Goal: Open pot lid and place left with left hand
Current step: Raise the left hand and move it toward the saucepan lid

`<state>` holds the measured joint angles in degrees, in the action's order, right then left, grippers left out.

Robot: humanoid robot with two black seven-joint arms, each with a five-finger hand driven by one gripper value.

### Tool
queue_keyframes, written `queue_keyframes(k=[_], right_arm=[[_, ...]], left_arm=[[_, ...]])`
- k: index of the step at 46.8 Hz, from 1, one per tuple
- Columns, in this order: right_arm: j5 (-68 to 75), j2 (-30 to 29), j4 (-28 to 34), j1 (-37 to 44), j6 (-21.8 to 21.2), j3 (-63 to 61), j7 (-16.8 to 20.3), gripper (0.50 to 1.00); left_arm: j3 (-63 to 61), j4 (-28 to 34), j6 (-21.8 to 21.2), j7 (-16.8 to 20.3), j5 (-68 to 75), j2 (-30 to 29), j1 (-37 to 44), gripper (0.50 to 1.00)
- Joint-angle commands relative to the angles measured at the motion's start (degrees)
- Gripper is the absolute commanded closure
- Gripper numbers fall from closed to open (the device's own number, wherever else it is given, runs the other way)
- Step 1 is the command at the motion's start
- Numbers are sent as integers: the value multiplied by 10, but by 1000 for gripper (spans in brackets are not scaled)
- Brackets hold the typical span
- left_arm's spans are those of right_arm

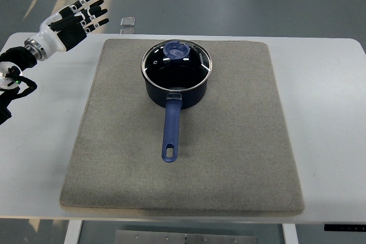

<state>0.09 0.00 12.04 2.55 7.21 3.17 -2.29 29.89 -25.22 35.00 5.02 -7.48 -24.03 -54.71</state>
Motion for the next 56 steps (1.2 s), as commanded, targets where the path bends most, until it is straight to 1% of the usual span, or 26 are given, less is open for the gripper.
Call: queue_keyframes(k=[1,17,38,48,52,56], right_arm=[[0,0,0,0,0,0,0,585],[0,0,0,0,0,0,0,585],[0,0,0,0,0,0,0,585],[0,0,0,0,0,0,0,585],[0,0,0,0,0,0,0,585],[0,0,0,0,0,0,0,585]], left_arm=[[0,0,0,0,0,1,0,506],[-2,2,0,0,2,2,-2,506],[-11,1,0,1,25,-1,-28,508],[-7,-5,0,7,185,-7,-53,508],[-4,-8,0,26,248,-10,-60,508],[-6,-12,0,56,302,-25,-76,508]])
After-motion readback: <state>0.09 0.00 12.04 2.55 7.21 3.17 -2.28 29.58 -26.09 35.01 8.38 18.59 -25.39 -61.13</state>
